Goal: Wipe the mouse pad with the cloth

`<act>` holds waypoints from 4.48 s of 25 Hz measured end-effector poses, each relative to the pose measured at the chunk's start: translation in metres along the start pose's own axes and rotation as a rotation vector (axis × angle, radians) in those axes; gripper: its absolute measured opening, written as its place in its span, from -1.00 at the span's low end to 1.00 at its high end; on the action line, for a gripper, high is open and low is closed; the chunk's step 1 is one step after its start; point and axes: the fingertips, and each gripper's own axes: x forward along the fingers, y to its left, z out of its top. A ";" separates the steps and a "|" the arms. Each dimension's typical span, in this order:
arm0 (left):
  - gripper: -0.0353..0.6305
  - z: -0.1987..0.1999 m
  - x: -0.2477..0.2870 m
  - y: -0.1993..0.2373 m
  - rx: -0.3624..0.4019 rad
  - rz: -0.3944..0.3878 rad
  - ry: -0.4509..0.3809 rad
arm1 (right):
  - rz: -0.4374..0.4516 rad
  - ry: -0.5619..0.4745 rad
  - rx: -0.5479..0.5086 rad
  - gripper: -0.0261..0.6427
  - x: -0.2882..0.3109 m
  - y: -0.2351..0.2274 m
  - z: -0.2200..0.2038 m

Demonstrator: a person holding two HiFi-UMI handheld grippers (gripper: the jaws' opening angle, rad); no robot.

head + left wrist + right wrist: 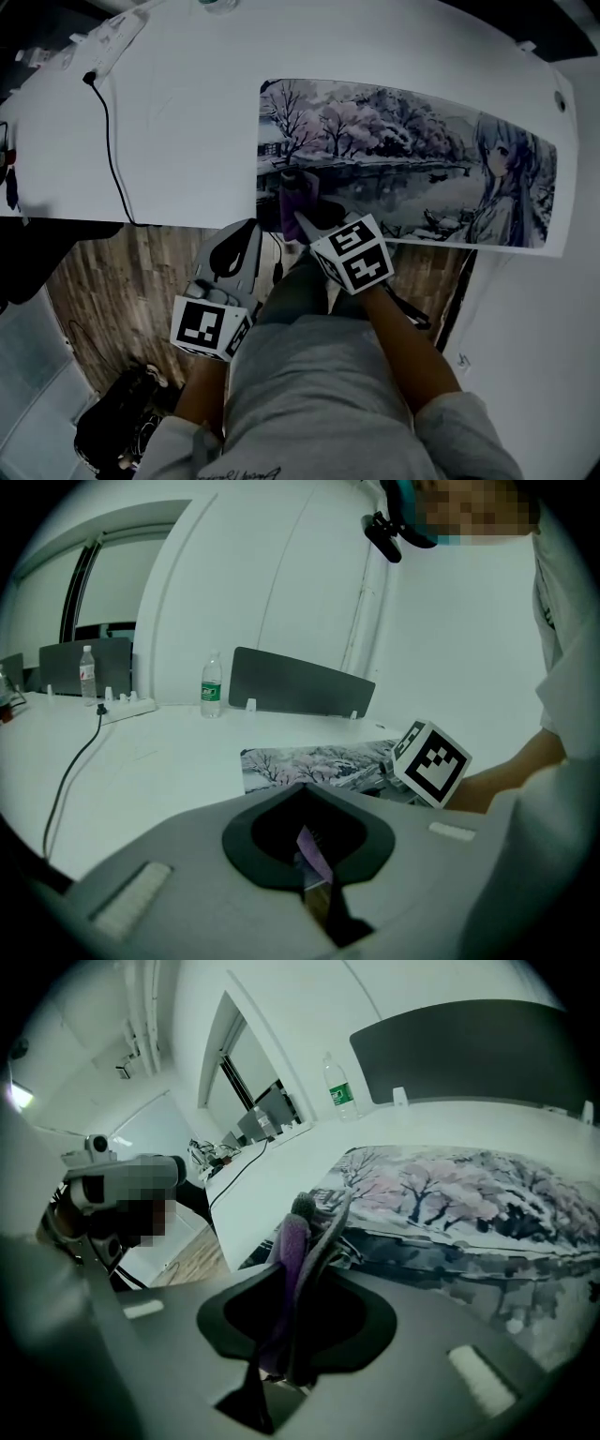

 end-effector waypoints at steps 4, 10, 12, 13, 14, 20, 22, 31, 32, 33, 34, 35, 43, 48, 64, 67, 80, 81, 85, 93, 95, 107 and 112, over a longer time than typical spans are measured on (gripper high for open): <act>-0.83 0.004 0.018 -0.031 0.013 -0.022 0.007 | -0.023 -0.011 0.009 -0.62 -0.028 -0.027 -0.014; -0.83 0.012 0.047 -0.089 0.031 -0.060 0.018 | -0.045 -0.003 0.022 -0.62 -0.076 -0.072 -0.040; -0.83 0.017 0.058 -0.108 0.037 -0.073 0.018 | -0.053 0.003 0.030 -0.62 -0.092 -0.087 -0.049; -0.83 0.019 0.064 -0.119 0.041 -0.083 0.018 | -0.059 0.005 0.033 -0.62 -0.101 -0.095 -0.054; -0.83 0.022 0.070 -0.130 0.045 -0.093 0.017 | -0.066 0.006 0.036 -0.62 -0.109 -0.102 -0.058; -0.83 0.029 0.108 -0.191 0.053 -0.164 0.018 | -0.115 0.011 0.065 -0.62 -0.163 -0.154 -0.086; -0.83 0.030 0.119 -0.208 0.058 -0.183 0.019 | -0.131 0.010 0.077 -0.61 -0.179 -0.170 -0.095; -0.83 0.034 0.159 -0.277 0.076 -0.225 0.016 | -0.169 -0.003 0.104 -0.62 -0.239 -0.227 -0.129; -0.83 0.033 0.163 -0.284 0.078 -0.229 0.020 | -0.171 -0.004 0.105 -0.61 -0.245 -0.233 -0.132; -0.83 0.033 0.166 -0.290 0.081 -0.232 0.023 | -0.174 -0.005 0.106 -0.62 -0.251 -0.238 -0.135; -0.83 0.032 0.169 -0.297 0.084 -0.235 0.026 | -0.177 -0.006 0.106 -0.61 -0.257 -0.244 -0.138; -0.83 0.032 0.172 -0.303 0.087 -0.238 0.029 | -0.180 -0.008 0.106 -0.62 -0.263 -0.249 -0.141; -0.83 0.035 0.191 -0.346 0.111 -0.267 0.035 | -0.212 -0.019 0.130 -0.61 -0.306 -0.290 -0.165; -0.83 0.038 0.201 -0.369 0.137 -0.298 0.044 | -0.244 -0.029 0.153 -0.61 -0.331 -0.314 -0.179; -0.83 0.060 0.230 -0.406 0.189 -0.338 0.042 | -0.370 0.001 0.193 -0.61 -0.415 -0.390 -0.224; -0.83 0.063 0.234 -0.406 0.189 -0.329 0.042 | -0.396 0.012 0.201 -0.61 -0.431 -0.404 -0.233; -0.83 0.069 0.246 -0.408 0.197 -0.315 0.051 | -0.449 0.019 0.252 -0.60 -0.465 -0.438 -0.250; -0.83 0.069 0.245 -0.409 0.198 -0.314 0.051 | -0.451 0.018 0.254 -0.60 -0.466 -0.439 -0.251; -0.83 0.070 0.244 -0.408 0.198 -0.319 0.050 | -0.464 0.006 0.271 -0.61 -0.465 -0.439 -0.250; -0.83 0.074 0.229 -0.399 0.193 -0.336 0.024 | -0.489 -0.060 0.312 -0.64 -0.465 -0.423 -0.232; -0.83 0.078 0.221 -0.389 0.188 -0.326 0.007 | -0.473 -0.112 0.318 -0.64 -0.464 -0.409 -0.214; -0.83 0.109 0.144 -0.320 0.210 -0.267 -0.076 | -0.297 -0.354 0.120 -0.66 -0.418 -0.238 -0.055; -0.83 0.122 0.109 -0.290 0.215 -0.229 -0.108 | -0.225 -0.375 -0.007 -0.66 -0.396 -0.168 -0.011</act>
